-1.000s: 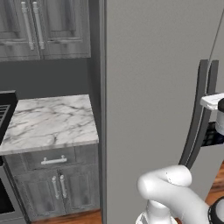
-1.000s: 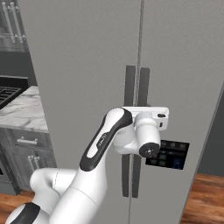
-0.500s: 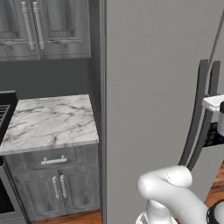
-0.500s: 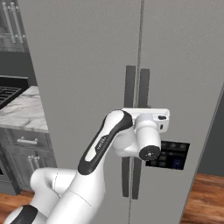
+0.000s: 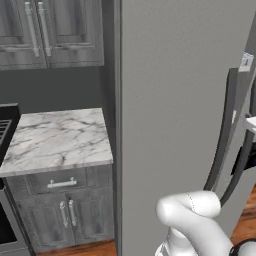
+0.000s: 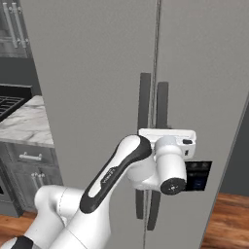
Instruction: Open the freezer door, pick up the ice cube tray from the freezer, and place it on the dining counter.
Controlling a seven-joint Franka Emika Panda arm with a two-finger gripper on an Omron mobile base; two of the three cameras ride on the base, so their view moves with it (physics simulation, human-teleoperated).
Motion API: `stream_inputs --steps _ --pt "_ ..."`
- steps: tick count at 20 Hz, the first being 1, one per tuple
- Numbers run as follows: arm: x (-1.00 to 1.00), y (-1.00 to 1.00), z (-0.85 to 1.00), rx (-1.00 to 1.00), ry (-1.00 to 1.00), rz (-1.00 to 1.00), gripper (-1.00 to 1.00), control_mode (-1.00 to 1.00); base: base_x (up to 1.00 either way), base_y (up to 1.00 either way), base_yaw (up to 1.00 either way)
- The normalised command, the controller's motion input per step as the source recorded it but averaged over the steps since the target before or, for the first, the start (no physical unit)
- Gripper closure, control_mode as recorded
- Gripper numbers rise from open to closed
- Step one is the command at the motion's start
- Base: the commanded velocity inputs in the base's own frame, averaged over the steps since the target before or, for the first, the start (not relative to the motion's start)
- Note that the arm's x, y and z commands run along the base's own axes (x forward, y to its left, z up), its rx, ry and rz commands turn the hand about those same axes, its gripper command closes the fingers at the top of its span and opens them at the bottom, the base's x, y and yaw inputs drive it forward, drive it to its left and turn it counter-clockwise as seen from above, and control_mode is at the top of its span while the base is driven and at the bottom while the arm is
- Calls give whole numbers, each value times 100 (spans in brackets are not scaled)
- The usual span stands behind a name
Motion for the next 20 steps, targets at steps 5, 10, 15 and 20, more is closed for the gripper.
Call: stream_inputs --steps 5,10,15,20 --pt "-59 -45 0 0 0 0 100 -100 0 0 0" --pt "-53 -40 0 0 0 0 100 -100 0 0 0" --pt "-47 -36 0 0 0 0 100 -100 0 0 0" --pt "-28 -26 0 0 0 0 100 -100 0 0 0"
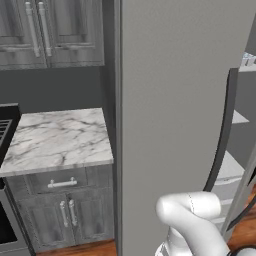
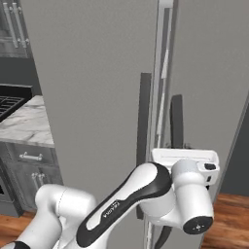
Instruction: Open the freezer door, pick up the ice cube tray from the freezer, and place it on the dining counter.
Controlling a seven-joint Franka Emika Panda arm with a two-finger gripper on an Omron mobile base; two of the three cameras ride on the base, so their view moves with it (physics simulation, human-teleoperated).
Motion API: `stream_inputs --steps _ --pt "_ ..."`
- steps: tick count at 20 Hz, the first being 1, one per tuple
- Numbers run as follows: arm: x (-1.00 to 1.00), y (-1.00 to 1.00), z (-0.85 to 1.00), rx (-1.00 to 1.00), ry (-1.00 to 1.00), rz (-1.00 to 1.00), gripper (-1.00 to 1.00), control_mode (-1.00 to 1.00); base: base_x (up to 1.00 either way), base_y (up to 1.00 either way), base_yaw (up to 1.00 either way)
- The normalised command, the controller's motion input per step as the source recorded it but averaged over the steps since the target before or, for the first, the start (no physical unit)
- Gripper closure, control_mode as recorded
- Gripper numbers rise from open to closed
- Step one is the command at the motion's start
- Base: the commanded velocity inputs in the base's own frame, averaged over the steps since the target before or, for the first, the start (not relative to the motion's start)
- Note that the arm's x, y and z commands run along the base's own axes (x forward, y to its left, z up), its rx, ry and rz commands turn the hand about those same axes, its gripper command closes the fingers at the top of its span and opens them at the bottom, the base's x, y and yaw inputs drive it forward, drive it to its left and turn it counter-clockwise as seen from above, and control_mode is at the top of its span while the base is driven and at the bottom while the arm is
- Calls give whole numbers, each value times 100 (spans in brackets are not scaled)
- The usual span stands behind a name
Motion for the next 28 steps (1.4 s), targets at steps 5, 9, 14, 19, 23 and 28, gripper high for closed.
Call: stream_inputs --steps 5,9,14,19,23,28 --pt "-23 -26 0 0 0 0 100 -100 0 0 0" --pt "-23 -24 0 0 0 0 100 -100 0 0 0" --pt "-22 -23 0 0 0 0 100 -100 0 0 0" --pt "-16 -14 0 0 0 0 100 -100 0 0 0" --pt "-1 0 0 0 0 0 -100 -100 0 0 0" --pt "0 0 0 0 0 0 -100 -100 0 0 0"
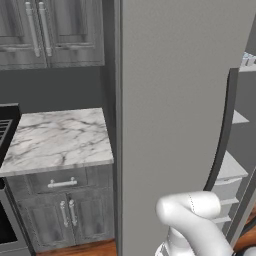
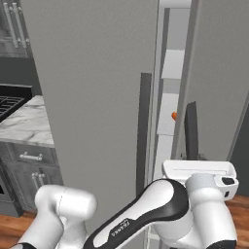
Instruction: Open the freezer door, pick up the ice cube tray from the freezer, and place it on the dining counter.
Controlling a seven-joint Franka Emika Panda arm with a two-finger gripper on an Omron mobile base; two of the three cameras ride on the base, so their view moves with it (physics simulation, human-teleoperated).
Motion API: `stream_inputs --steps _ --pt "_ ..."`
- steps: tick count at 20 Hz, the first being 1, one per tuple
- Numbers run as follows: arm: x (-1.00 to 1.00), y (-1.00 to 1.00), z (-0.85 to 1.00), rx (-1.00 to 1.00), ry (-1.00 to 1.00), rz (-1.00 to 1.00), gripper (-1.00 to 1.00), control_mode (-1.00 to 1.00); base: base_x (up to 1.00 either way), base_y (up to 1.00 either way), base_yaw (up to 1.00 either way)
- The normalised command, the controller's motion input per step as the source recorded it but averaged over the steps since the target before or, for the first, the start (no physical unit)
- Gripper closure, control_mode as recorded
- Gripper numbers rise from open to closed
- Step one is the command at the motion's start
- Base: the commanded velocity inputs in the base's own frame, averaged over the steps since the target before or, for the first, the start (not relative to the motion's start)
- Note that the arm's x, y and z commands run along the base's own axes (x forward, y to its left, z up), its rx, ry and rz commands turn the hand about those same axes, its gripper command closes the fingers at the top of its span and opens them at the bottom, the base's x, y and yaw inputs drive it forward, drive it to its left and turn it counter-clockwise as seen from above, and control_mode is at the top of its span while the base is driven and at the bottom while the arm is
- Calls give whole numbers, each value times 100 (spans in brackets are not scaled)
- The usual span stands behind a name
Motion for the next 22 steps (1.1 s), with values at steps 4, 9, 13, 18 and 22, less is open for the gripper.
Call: stream_inputs --steps 4,9,13,18,22 --pt "0 0 0 0 1 0 -100 -100 0 0 0" --pt "-35 -16 0 0 0 -3 -100 -100 0 0 0" --pt "-76 -5 0 0 0 -3 -100 -100 0 0 0" --pt "-97 0 10 0 0 -5 -100 -100 0 0 0" --pt "-81 21 18 0 6 -18 -100 -100 0 0 0"
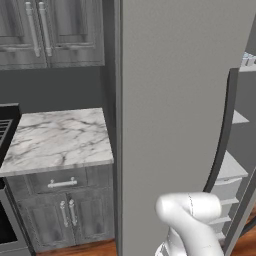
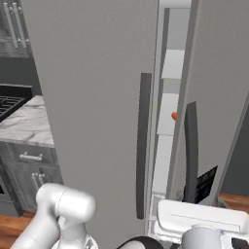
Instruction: Open the freezer door, pick up the ice cube tray from the freezer, and place it on the dining counter.
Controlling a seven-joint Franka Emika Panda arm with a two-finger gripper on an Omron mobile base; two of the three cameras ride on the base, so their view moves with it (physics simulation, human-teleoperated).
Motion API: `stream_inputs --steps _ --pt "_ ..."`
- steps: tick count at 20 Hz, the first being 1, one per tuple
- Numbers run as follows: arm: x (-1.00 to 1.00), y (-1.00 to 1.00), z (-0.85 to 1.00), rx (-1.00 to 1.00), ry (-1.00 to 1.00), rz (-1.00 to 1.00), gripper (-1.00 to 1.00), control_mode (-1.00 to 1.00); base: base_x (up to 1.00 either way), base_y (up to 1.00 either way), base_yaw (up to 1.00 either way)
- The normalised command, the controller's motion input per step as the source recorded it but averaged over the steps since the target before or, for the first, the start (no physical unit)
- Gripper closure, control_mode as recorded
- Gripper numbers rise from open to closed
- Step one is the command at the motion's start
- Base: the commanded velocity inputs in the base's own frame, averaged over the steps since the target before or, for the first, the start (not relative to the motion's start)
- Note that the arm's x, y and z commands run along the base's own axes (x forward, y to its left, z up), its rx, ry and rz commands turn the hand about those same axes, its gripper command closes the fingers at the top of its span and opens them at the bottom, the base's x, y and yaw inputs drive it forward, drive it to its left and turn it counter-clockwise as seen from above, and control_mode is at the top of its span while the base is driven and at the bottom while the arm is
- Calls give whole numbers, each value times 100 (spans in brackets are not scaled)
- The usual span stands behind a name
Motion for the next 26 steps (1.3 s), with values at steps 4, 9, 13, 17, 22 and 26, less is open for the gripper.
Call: stream_inputs --steps 4,9,13,17,22,26 --pt "-49 36 35 0 12 -23 -100 -100 0 0 0" --pt "-21 51 40 -2 13 -24 -100 -100 0 0 0" --pt "-41 34 44 0 17 -20 -100 -100 0 0 0" --pt "-43 35 47 0 18 -19 -100 -100 0 0 0" --pt "-24 55 32 -1 13 -14 -100 -100 0 0 0" --pt "0 71 24 -1 1 -6 -100 -100 0 0 0"
